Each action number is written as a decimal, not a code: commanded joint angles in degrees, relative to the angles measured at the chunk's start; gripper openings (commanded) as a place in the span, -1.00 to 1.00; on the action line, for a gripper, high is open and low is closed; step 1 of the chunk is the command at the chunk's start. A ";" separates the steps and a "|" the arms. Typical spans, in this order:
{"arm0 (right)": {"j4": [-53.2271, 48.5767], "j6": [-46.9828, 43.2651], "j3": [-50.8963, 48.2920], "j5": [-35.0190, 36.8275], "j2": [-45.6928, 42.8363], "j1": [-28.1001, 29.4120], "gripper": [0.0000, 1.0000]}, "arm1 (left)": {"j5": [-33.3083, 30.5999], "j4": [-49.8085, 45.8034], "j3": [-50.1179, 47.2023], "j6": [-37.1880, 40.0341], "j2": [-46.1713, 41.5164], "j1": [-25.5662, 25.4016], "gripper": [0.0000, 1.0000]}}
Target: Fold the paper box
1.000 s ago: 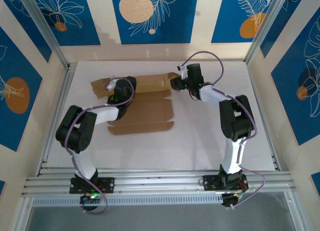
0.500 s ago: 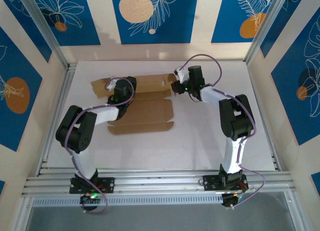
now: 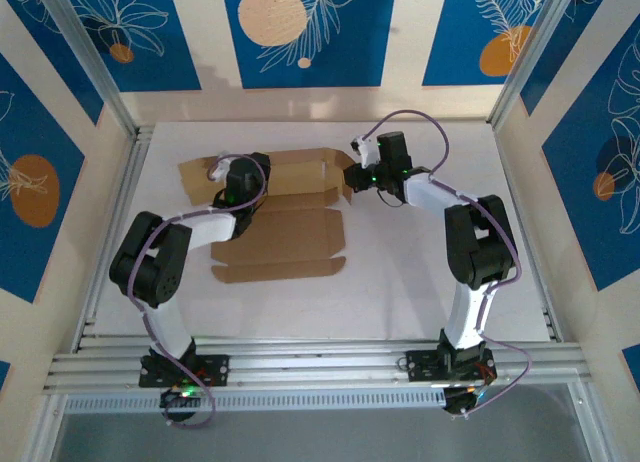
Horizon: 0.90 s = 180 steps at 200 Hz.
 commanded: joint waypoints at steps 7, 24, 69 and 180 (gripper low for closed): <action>2.43 3.89 -2.66 -5.58 -4.72 3.25 -0.71 | 1.18 -2.71 -1.75 2.27 -0.99 -0.76 -1.00; 3.59 5.82 -4.73 -4.75 -5.44 4.05 -0.72 | 1.05 -1.79 -2.10 2.33 -0.93 -0.95 -1.00; 6.45 8.17 -6.76 -3.81 -7.27 5.93 -0.68 | 2.14 4.03 -3.16 2.63 0.08 -1.22 -1.00; 5.31 -11.87 -11.61 -9.64 -9.73 7.48 -0.08 | 10.13 13.86 -7.68 8.89 -0.19 -0.93 -1.00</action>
